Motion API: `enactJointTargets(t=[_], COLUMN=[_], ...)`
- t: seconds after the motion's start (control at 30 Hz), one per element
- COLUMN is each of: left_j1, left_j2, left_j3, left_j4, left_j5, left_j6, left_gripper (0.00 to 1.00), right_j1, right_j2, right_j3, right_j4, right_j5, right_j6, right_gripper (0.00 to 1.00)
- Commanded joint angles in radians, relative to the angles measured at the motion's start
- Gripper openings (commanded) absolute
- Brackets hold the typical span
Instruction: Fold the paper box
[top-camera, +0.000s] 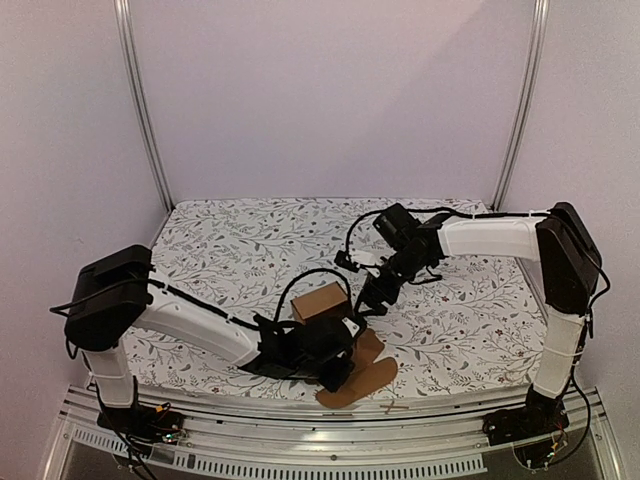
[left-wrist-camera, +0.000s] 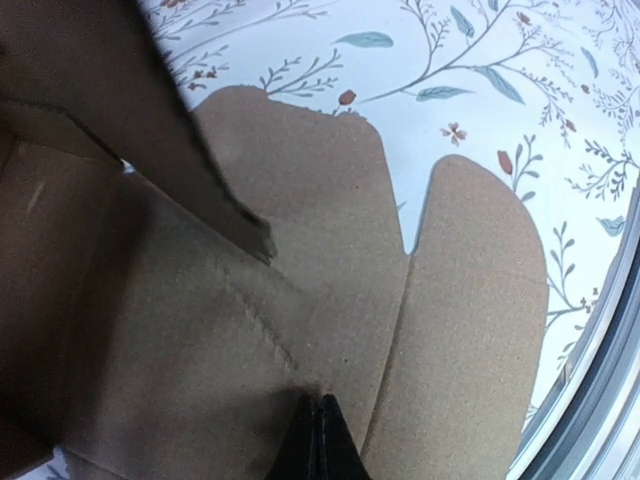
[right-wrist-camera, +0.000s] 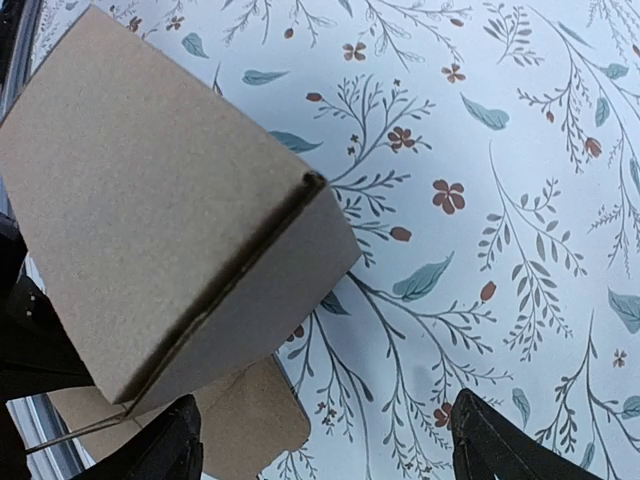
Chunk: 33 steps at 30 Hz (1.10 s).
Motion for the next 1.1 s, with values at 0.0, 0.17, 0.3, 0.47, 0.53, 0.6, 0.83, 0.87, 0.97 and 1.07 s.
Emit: enactJointTargets(t=[0.0, 0.17, 0.3, 0.47, 0.53, 0.6, 0.83, 0.87, 0.97, 1.07], left_j1=[-0.027, -0.056, -0.085, -0.082, -0.034, 0.052, 0.326, 0.344, 0.386, 0.394], left_j2=[-0.044, -0.164, -0.267, -0.361, -0.413, -0.459, -0.514, -0.506, -0.462, -0.404], left_j3=[-0.058, -0.076, 0.019, 0.181, 0.197, 0.18, 0.07, 0.059, 0.047, 0.07], left_j4=[-0.04, -0.046, -0.162, -0.434, -0.511, -0.557, -0.524, -0.499, -0.466, -0.509], left_j5=[-0.004, 0.022, 0.095, -0.014, -0.062, -0.017, 0.233, 0.267, 0.361, 0.381], left_j6=[0.02, 0.107, 0.217, 0.309, 0.305, 0.296, 0.301, 0.3, 0.31, 0.339], left_gripper=[0.0, 0.0, 0.04, 0.26, 0.46, 0.61, 0.74, 0.75, 0.76, 0.76], right_j1=[0.001, 0.001, 0.002, 0.002, 0.001, 0.001, 0.002, 0.001, 0.002, 0.001], right_j2=[0.025, 0.039, 0.029, 0.026, 0.024, 0.021, 0.004, 0.002, -0.001, -0.004], right_j3=[0.01, 0.011, 0.005, 0.001, -0.003, -0.007, -0.009, -0.009, -0.012, -0.019], right_j4=[0.114, 0.112, 0.106, 0.092, 0.087, 0.083, 0.051, 0.049, 0.036, 0.031], right_j5=[-0.102, -0.114, -0.106, -0.106, -0.107, -0.11, -0.142, -0.146, -0.153, -0.154], right_j6=[-0.012, -0.007, -0.018, -0.034, -0.041, -0.052, -0.09, -0.094, -0.103, -0.109], right_gripper=[0.84, 0.84, 0.84, 0.85, 0.85, 0.85, 0.85, 0.85, 0.85, 0.85])
